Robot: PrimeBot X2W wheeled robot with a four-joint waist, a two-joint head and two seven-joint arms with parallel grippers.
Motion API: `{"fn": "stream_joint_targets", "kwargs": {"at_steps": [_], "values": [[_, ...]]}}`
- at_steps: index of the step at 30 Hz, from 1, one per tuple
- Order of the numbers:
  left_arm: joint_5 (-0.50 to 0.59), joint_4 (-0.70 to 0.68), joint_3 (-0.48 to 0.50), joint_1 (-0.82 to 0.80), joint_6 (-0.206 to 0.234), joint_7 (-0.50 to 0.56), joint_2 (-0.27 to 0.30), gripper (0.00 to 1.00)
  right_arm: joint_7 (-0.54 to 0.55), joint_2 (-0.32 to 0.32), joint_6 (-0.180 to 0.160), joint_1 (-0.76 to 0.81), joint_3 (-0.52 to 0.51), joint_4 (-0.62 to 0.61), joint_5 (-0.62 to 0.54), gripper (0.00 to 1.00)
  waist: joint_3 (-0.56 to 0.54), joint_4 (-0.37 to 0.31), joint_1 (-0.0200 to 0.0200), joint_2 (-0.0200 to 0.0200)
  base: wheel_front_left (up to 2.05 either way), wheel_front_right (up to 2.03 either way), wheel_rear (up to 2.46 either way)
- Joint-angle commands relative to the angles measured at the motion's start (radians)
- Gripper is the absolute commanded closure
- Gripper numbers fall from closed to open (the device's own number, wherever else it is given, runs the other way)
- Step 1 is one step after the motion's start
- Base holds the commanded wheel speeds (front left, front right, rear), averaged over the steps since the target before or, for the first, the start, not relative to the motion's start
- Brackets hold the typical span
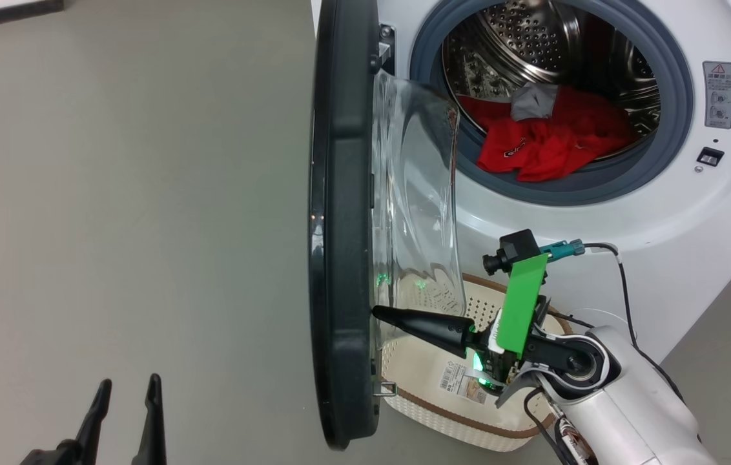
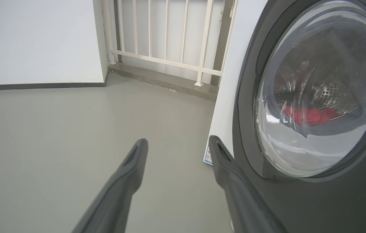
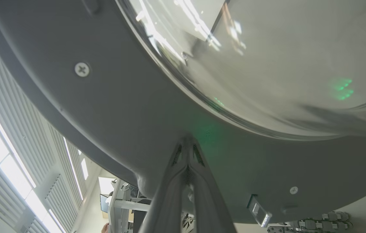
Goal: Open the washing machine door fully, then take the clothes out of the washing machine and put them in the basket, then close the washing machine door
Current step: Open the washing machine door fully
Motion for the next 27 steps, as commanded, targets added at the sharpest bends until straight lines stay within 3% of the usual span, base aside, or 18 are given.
{"fn": "stream_joint_targets", "kwargs": {"at_steps": [1, 21, 22, 23, 24, 25, 26, 27], "values": [[0.005, -0.028, 0.038, -0.014, -0.003, -0.008, 0.012, 0.00, -0.004, 0.031, 0.008, -0.035, 0.020, -0.020, -0.005, 1.00, 0.003, 0.002, 0.0000, 0.0000, 0.00, 0.00, 0.00], [0.020, -0.032, 0.062, -0.015, -0.003, -0.008, 0.001, 0.00, -0.031, 0.057, 0.008, -0.069, 0.021, 0.005, -0.005, 1.00, -0.001, -0.002, 0.0000, 0.0000, 0.00, 0.00, 0.00], [0.021, -0.030, 0.062, -0.017, -0.003, -0.008, 0.002, 0.00, -0.033, 0.056, 0.008, -0.067, 0.018, -0.001, -0.007, 0.96, -0.003, -0.003, 0.0000, 0.0000, 0.00, 0.00, 0.00], [0.020, -0.029, 0.062, -0.019, -0.003, -0.008, 0.002, 0.00, -0.035, 0.055, 0.008, -0.063, 0.013, -0.008, -0.006, 0.85, -0.004, -0.004, 0.0000, 0.0000, 0.00, 0.00, 0.00], [0.020, -0.029, 0.062, -0.019, -0.003, -0.008, 0.002, 0.00, -0.035, 0.055, 0.008, -0.063, 0.013, -0.008, -0.006, 0.85, -0.004, -0.004, 0.0000, 0.0000, 0.00, 0.00, 0.00], [0.019, -0.029, 0.061, -0.020, -0.003, -0.008, 0.002, 0.00, -0.038, 0.051, 0.008, -0.059, 0.008, -0.014, -0.009, 0.75, -0.006, -0.005, 0.0000, 0.0000, 0.00, 0.00, 0.00], [0.017, -0.027, 0.060, -0.021, -0.003, -0.008, 0.004, 0.00, -0.045, 0.043, 0.008, -0.050, 0.001, -0.027, -0.018, 0.55, -0.011, -0.007, 0.0000, 0.0000, 0.00, 0.00, 0.00], [0.017, -0.027, 0.060, -0.021, -0.003, -0.008, 0.004, 0.00, -0.045, 0.043, 0.008, -0.050, 0.001, -0.027, -0.018, 0.55, -0.011, -0.007, 0.0000, 0.0000, 0.00, 0.00, 0.00]]}}
